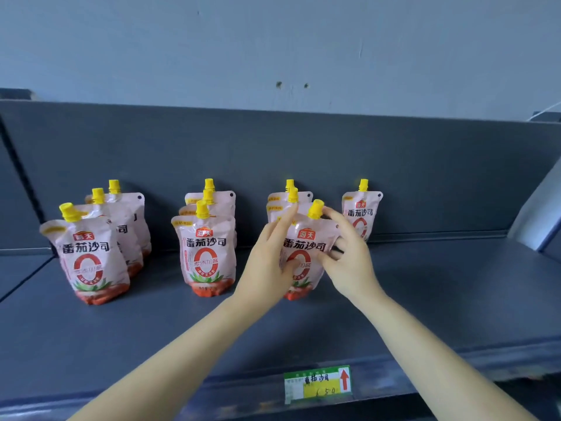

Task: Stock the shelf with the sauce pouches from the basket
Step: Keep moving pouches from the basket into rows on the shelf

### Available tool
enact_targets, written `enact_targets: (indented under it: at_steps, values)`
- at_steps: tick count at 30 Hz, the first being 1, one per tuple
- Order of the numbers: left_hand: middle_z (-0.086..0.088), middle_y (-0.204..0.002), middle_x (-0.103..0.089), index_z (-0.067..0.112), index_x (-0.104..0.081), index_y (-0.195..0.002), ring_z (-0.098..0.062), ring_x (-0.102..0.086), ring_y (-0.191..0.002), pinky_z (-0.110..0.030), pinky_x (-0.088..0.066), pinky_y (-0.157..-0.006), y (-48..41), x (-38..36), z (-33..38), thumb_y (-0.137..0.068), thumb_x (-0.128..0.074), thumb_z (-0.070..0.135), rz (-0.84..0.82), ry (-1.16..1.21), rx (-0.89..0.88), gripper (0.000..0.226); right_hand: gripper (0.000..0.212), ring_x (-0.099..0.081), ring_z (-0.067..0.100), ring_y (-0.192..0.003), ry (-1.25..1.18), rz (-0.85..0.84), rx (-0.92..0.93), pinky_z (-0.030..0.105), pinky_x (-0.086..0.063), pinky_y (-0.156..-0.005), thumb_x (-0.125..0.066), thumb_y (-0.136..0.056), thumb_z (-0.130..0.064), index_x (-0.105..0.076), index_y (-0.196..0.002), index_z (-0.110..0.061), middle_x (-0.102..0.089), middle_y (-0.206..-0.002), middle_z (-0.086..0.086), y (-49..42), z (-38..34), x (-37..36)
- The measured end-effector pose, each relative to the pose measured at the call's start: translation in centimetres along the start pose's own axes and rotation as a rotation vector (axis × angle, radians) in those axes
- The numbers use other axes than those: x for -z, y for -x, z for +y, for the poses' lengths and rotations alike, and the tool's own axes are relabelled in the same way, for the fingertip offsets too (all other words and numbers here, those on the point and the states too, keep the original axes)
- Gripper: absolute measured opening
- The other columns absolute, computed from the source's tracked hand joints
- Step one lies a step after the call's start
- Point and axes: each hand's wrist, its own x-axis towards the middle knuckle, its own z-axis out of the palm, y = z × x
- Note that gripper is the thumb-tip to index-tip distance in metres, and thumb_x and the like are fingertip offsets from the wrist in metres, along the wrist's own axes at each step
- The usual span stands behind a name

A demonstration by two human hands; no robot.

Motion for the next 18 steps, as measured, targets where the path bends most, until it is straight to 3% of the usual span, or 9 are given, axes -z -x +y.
enact_targets:
  at_steps: [4, 7, 9, 12, 15, 18]
  values:
    - [0.005, -0.133, -0.034, 0.029, -0.024, -0.151, 0.013, -0.044, -0.095, -0.001, -0.038, -0.08, 0.3, -0.9, -2.4, -0.085, -0.065, -0.002, -0.039, -0.067, 0.019, 0.084, 0.068, -0.057, 0.013, -0.11, 0.237, -0.11, 0.077, 0.036, -0.054, -0.092, -0.059, -0.085, 0.008, -0.046, -0.133, -0.038, -0.053, -0.123, -0.019, -1.8, 1.9, -0.7]
    - [-0.001, -0.151, -0.024, 0.031, -0.019, -0.152, 0.008, -0.046, -0.112, 0.001, -0.036, -0.083, -0.2, -1.0, -3.1, -0.086, -0.066, 0.009, -0.081, -0.135, 0.036, 0.085, 0.069, -0.047, -0.006, -0.114, 0.341, -0.11, 0.114, 0.01, -0.044, -0.093, -0.066, -0.084, 0.001, -0.041, -0.138, -0.033, -0.044, -0.127, -0.017, -2.7, 2.2, -0.8]
    - [-0.006, -0.159, -0.016, 0.032, -0.017, -0.153, -0.016, -0.047, -0.127, -0.016, -0.044, -0.088, -0.4, -1.0, -3.2, -0.081, -0.071, 0.024, -0.062, -0.306, 0.039, 0.091, 0.076, -0.03, -0.024, -0.118, 0.437, -0.13, 0.169, 0.003, -0.032, -0.096, -0.072, -0.081, -0.007, -0.035, -0.143, -0.029, -0.035, -0.142, -0.013, -2.8, 2.1, -0.6]
    - [-0.014, -0.158, -0.024, 0.024, -0.027, -0.152, -0.036, -0.047, -0.13, -0.043, -0.046, -0.095, -0.1, -0.3, -2.9, -0.07, -0.071, 0.052, -0.022, -0.734, -0.074, 0.097, 0.084, -0.027, -0.006, -0.131, 0.608, -0.12, 0.207, 0.02, -0.036, -0.1, -0.076, -0.079, -0.023, -0.03, -0.148, -0.029, -0.023, -0.155, -0.007, -2.3, 1.7, -0.2]
    - [-0.013, -0.156, -0.03, 0.023, -0.033, -0.15, -0.039, -0.042, -0.134, -0.05, -0.042, -0.102, 0.2, 0.9, -2.6, -0.068, -0.07, 0.06, -0.037, -0.903, -0.182, 0.098, 0.081, -0.035, 0.022, -0.139, 0.8, -0.035, 0.305, 0.037, -0.038, -0.108, -0.071, -0.08, -0.036, -0.03, -0.15, -0.027, -0.03, -0.155, 0.004, -1.1, 1.0, 0.4]
    - [-0.015, -0.155, -0.033, 0.018, -0.037, -0.148, -0.04, -0.04, -0.136, -0.053, -0.039, -0.104, 0.5, 1.9, -2.6, -0.066, -0.072, 0.06, -0.008, -1.001, -0.177, 0.098, 0.079, -0.042, 0.032, -0.135, 0.95, -0.009, 0.321, 0.048, -0.04, -0.107, -0.063, -0.082, -0.046, -0.03, -0.15, -0.025, -0.034, -0.152, 0.012, 0.4, 0.5, 0.9]
